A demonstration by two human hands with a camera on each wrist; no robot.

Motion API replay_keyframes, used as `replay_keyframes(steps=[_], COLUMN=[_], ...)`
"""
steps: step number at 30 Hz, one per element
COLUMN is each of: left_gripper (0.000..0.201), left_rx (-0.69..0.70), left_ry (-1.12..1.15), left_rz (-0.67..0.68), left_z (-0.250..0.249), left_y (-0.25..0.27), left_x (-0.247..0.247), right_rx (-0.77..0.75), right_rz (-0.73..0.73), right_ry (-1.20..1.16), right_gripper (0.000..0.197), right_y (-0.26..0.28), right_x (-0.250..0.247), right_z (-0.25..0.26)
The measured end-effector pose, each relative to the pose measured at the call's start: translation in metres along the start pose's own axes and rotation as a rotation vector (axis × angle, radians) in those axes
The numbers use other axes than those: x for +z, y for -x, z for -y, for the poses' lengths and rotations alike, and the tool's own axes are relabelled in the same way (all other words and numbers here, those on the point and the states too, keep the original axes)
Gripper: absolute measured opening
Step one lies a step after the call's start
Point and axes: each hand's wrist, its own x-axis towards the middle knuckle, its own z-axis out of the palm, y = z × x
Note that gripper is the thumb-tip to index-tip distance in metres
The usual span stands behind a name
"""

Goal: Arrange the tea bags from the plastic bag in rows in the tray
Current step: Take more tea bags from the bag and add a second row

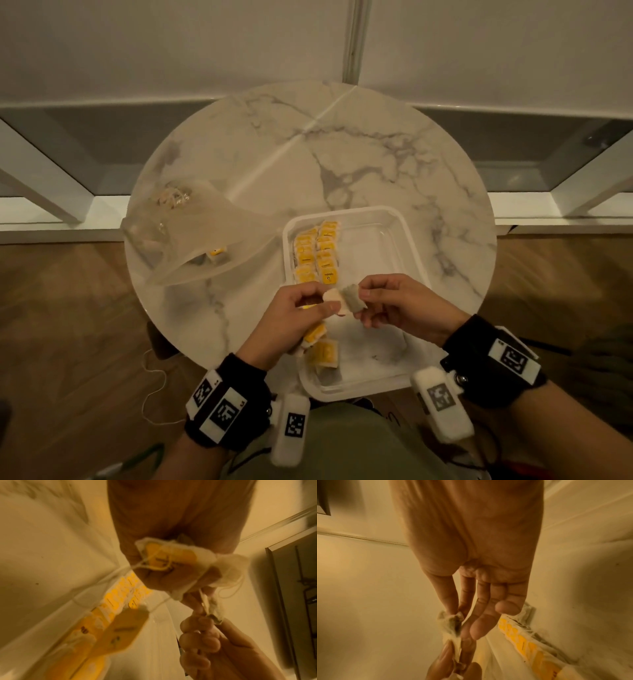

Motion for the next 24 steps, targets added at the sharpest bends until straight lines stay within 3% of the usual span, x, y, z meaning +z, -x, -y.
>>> replay_keyframes(steps=[3,7,11,15,17,21,24], left_gripper=[0.007,0.008,0.006,0.015,0.019,0.030,0.029], left_rx=[0.038,0.096,0.231,0.336,0.341,0.379,0.384], left_ry=[-0.102,-0.343,-0.500,-0.525,-0.512,-0.494,-0.471], left_rz=[-0.061,-0.039,-0.061,0.040,0.074,0.050,0.020], left_z=[0.001,0.000,-0.005,-0.010,-0.013,-0.014,-0.011], left_y=[-0.006,-0.012,-0.017,-0.019,-0.020,-0.022,-0.024], left_x=[-0.001,-0.003,-0.001,-0.005,-0.006,-0.005,-0.004], right_rx=[-0.005,-0.123,-0.166,-0.129,-0.105,-0.073,-0.055], right_rz=[-0.034,-0.154,-0.125,-0.160,-0.109,0.046,0.089], right_ry=[0.077,0.171,0.338,0.278,0.296,0.323,0.298], right_gripper=[0.014,0.024,0.023,0.028,0.019,0.026,0.020], right_y=[0.001,0.005,0.006,-0.001,-0.004,-0.008,-0.010], right_x=[-0.005,-0.005,0.000,-0.004,-0.005,-0.004,-0.003], right_z=[-0.007,0.000,0.003,0.002,0.002,0.004,0.006])
